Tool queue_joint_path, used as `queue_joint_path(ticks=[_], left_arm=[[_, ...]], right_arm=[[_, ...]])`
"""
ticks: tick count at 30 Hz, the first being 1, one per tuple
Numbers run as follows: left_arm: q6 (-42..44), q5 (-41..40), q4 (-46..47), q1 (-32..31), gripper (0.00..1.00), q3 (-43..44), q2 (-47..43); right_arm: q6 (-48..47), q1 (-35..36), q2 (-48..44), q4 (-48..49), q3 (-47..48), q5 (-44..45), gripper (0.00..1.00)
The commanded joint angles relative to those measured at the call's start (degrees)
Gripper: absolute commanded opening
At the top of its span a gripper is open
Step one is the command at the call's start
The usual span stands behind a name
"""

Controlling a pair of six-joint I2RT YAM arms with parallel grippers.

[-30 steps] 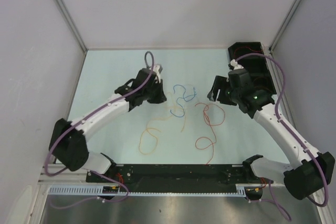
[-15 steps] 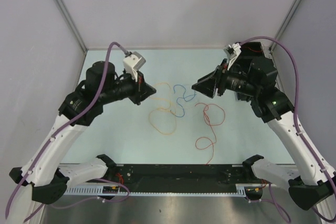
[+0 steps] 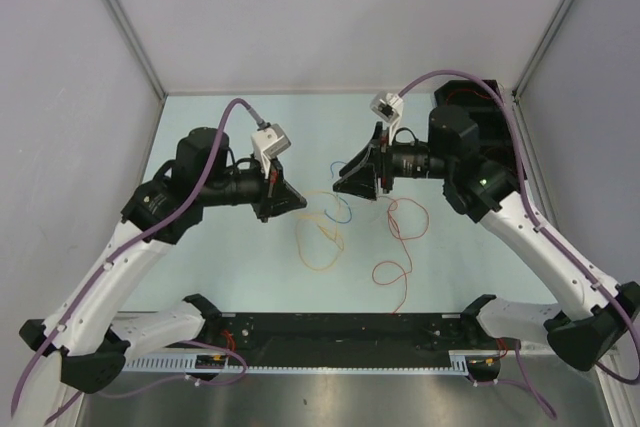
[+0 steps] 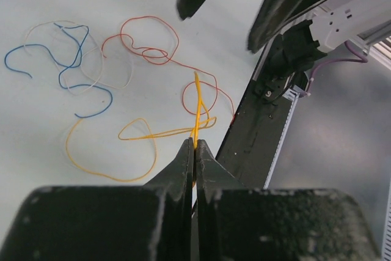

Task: Untangle the cables

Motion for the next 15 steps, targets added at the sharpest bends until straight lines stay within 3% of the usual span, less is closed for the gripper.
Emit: queue_joint_path(ticks=[1,10,15], left_arm=[[1.11,3.41,2.89,0.04,0.00,-1.27,-2.03],[0.84,4.11,4.30,-0.05,0.00,-2.51,-2.38],[0.58,2.53,5.61,-0.05,0.00,-3.38,-3.35]], right_arm=[[-2.48,2.11,2.73,0.56,2.80,1.51,0.55],[-3.01,5.80,5.81,1.44,2.80,2.39,0.49],[-3.62,7.12,6.60,0.91,2.89,1.78,0.26]])
